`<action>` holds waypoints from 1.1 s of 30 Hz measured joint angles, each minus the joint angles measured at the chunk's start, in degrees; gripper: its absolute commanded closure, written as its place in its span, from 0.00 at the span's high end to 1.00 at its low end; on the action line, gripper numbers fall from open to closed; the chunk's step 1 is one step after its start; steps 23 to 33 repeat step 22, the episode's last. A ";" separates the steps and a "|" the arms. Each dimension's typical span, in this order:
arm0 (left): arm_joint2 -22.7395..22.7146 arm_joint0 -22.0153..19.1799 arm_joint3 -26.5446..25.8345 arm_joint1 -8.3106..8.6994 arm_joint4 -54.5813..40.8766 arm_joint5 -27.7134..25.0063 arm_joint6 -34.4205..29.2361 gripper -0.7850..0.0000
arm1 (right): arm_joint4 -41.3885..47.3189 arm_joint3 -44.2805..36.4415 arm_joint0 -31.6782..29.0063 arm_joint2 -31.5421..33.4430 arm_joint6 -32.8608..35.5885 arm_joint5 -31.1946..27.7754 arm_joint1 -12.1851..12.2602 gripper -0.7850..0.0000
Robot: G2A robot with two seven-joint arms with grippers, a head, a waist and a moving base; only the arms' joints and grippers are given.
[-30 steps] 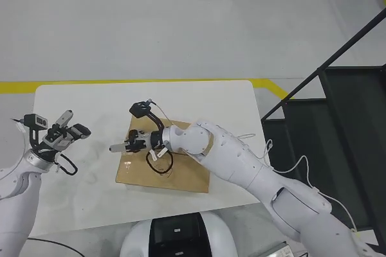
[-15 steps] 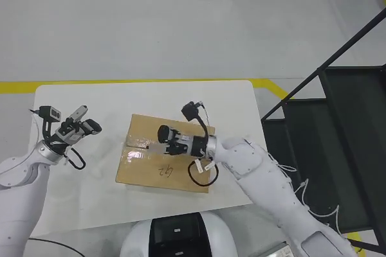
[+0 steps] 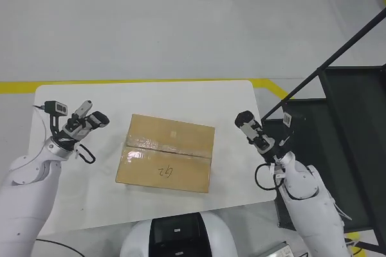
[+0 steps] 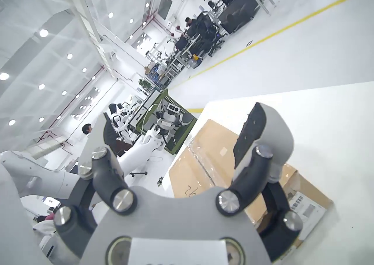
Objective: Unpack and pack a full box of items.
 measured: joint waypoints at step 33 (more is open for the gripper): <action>0.97 -0.73 -0.29 -0.40 0.48 0.83 2.08 1.00 | 0.05 0.02 0.04 -0.03 0.11 0.03 0.00 1.00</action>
